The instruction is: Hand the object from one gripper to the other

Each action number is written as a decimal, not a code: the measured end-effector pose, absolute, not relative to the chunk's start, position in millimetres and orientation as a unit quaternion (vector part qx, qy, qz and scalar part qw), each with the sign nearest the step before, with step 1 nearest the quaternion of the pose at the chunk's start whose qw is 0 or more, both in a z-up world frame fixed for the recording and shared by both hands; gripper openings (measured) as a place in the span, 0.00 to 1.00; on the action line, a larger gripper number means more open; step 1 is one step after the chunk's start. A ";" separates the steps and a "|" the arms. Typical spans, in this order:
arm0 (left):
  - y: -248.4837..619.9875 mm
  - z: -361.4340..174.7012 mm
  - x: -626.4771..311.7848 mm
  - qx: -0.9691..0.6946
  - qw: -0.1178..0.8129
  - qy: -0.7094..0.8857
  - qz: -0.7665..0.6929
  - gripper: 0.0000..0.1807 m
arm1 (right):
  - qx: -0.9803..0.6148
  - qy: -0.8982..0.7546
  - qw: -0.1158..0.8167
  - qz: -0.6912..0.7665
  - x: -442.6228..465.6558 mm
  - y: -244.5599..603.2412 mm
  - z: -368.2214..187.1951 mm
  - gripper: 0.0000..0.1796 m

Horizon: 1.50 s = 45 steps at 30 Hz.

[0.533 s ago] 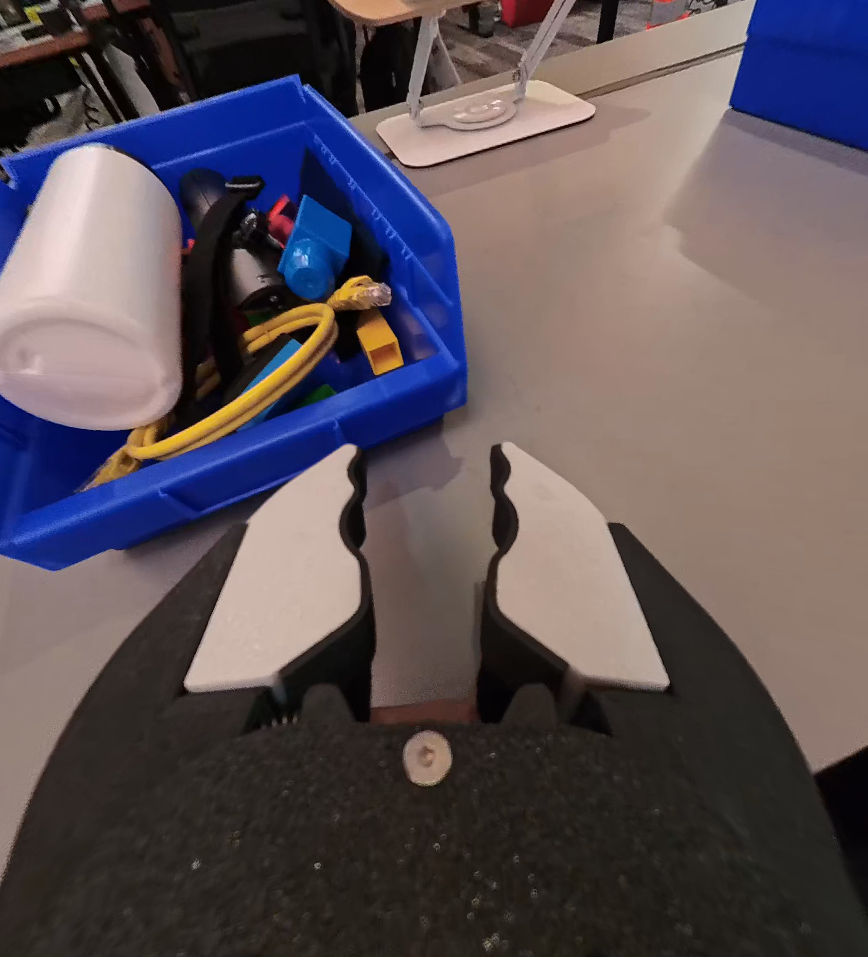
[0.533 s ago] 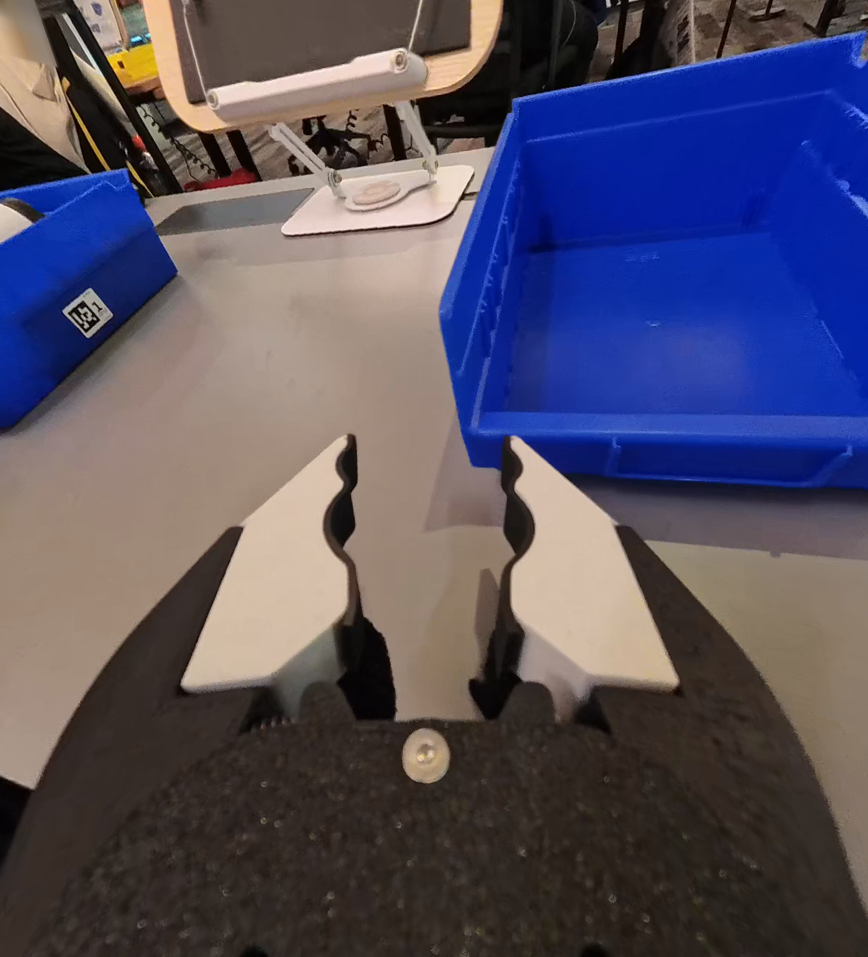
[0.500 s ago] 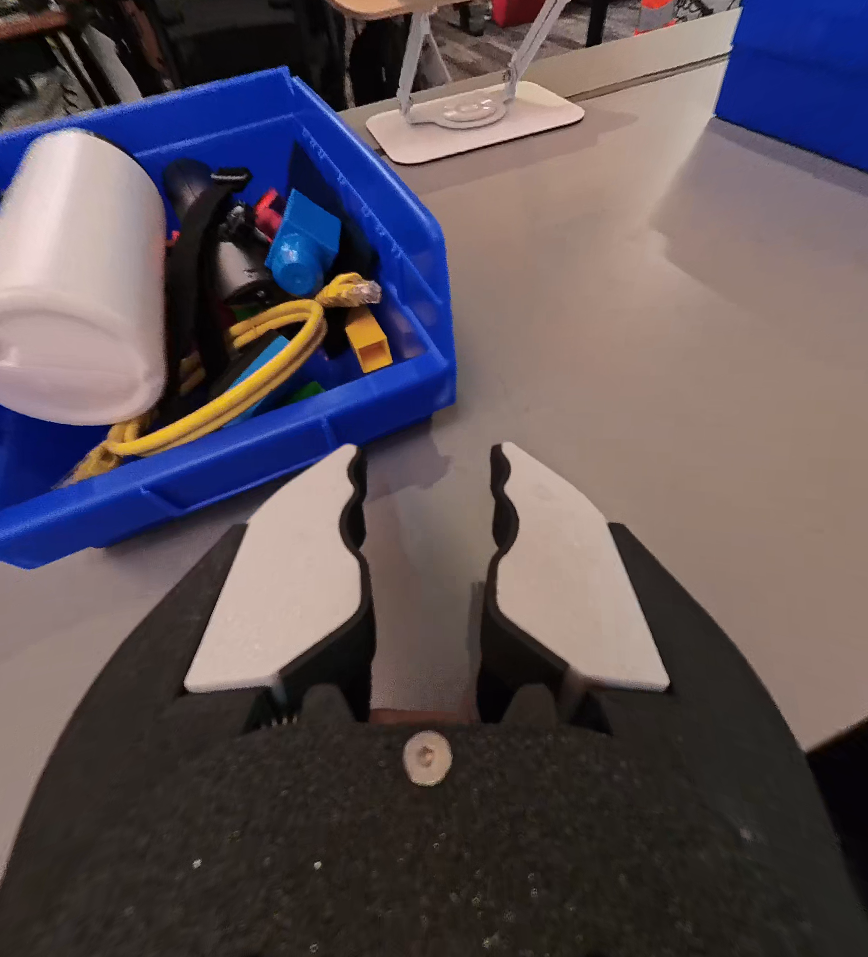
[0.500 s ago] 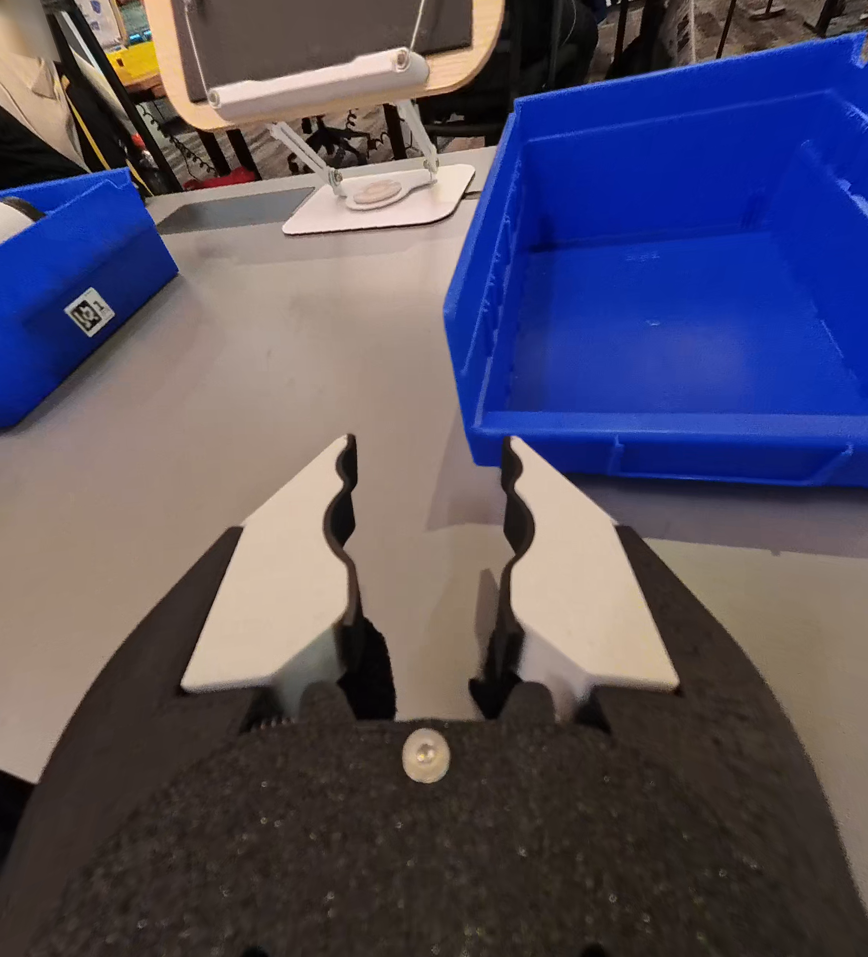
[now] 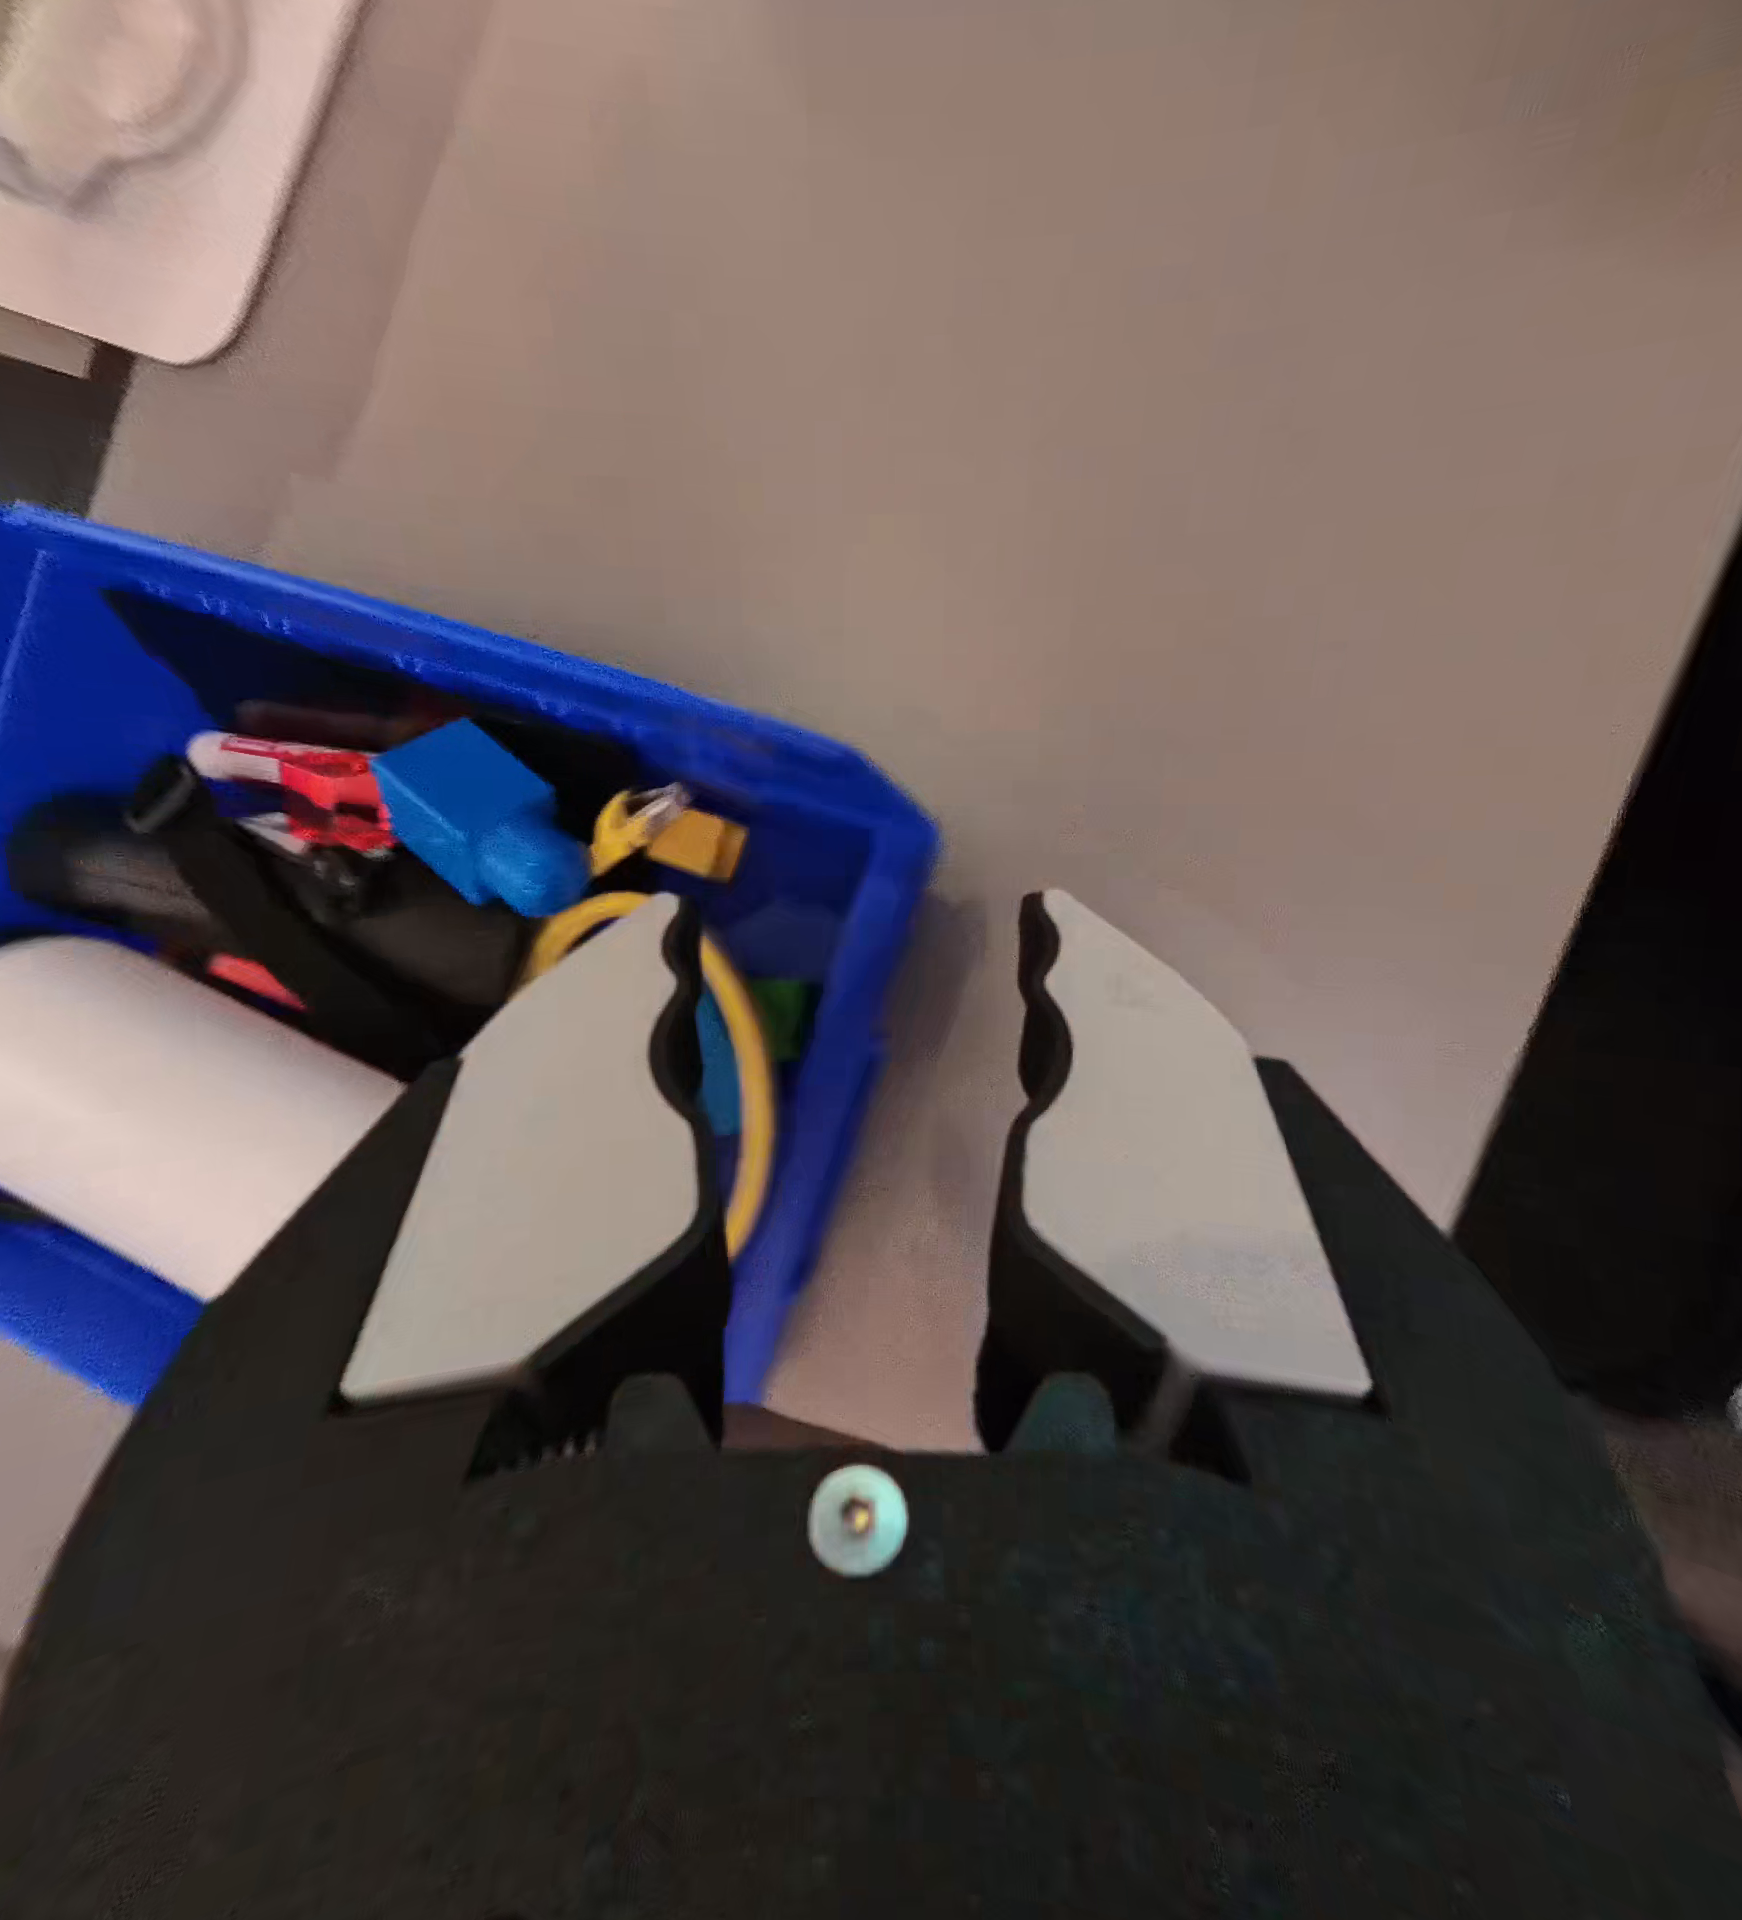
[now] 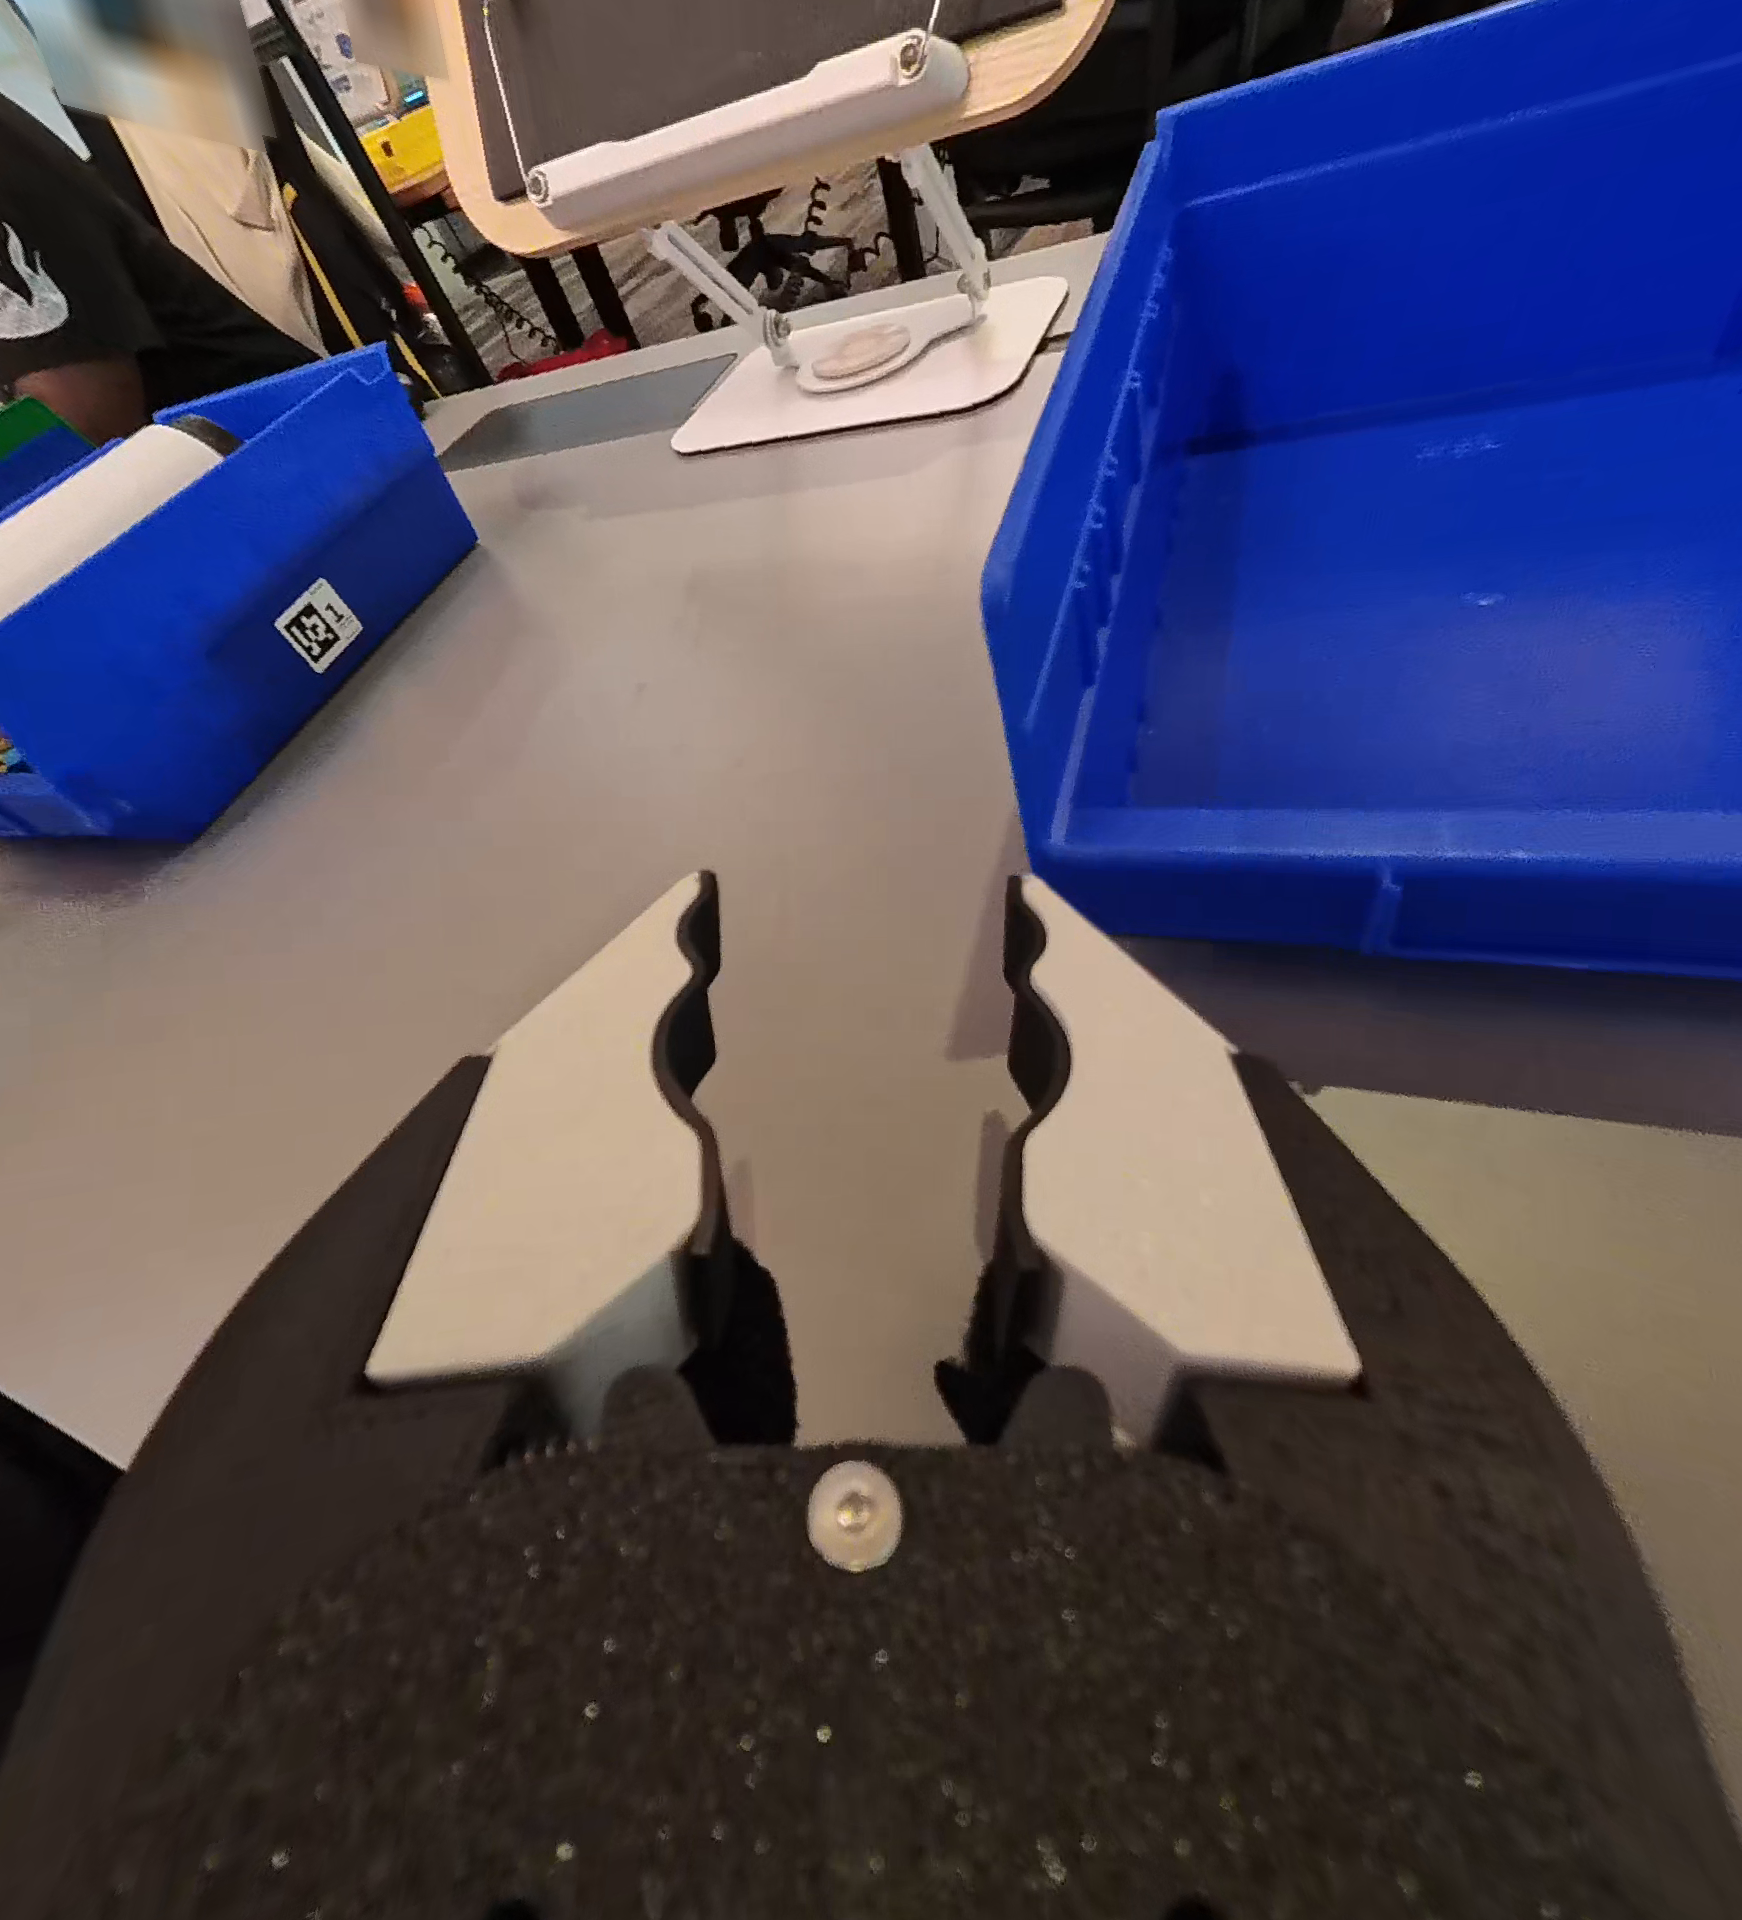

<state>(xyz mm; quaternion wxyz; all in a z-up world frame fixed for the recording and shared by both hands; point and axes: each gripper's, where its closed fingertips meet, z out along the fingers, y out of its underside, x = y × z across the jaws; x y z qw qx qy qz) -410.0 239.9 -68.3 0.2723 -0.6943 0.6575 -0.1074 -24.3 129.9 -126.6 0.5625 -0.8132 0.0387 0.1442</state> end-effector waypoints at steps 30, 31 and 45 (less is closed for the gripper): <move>363.3 -92.1 -401.3 -0.560 0.204 0.794 0.120 0.38 | -0.810 -0.012 0.533 0.244 -87.3 134.5 -129.5 0.31; 361.0 -80.1 -400.1 -0.559 0.227 0.787 0.129 0.38 | -0.801 -0.025 0.536 0.265 -103.0 133.3 -126.4 0.30; 235.0 9.7 -272.6 -0.470 0.653 0.590 0.065 0.38 | -0.713 -0.293 0.394 0.500 -247.3 139.5 -70.9 0.30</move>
